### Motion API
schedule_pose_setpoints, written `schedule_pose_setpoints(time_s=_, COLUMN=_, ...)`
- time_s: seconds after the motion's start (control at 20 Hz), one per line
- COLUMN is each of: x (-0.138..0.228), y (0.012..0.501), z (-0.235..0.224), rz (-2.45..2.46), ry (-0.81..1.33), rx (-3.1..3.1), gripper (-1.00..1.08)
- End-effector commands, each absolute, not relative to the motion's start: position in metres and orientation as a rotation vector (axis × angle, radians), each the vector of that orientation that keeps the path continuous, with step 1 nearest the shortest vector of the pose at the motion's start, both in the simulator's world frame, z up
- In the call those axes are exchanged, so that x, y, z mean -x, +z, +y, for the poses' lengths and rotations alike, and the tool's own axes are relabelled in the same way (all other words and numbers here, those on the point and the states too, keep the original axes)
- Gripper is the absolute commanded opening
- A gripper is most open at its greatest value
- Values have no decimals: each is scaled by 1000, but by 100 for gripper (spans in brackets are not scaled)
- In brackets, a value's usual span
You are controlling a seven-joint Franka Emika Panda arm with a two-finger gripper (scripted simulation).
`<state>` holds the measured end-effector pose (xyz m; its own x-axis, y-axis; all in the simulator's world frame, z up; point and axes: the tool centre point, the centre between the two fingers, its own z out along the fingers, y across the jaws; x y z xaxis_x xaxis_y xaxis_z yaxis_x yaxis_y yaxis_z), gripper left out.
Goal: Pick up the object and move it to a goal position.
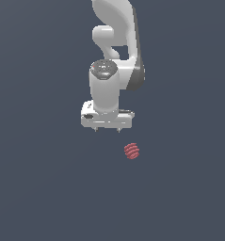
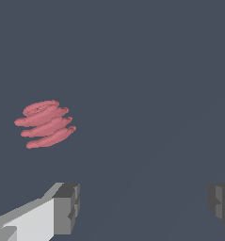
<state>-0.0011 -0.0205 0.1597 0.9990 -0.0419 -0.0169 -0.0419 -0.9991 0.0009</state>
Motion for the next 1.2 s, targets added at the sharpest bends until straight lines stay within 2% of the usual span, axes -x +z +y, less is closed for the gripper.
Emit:
schedule_pose_setpoints(time_s=0.0, x=1, y=160, z=-21, rz=-66, ry=-26, rx=-3140, gripper=100)
schedule_pose_setpoints(time_s=0.35, x=6, y=148, z=11, rz=-41, ry=-60, rx=-3163, gripper=100)
schedule_pose_setpoints(time_s=0.6, x=7, y=148, z=13, rz=-47, ry=-65, rx=-3167, gripper=100)
schedule_pose_setpoints(time_s=1.15, x=-17, y=124, z=48, rz=222, ry=-38, rx=-3144, gripper=100)
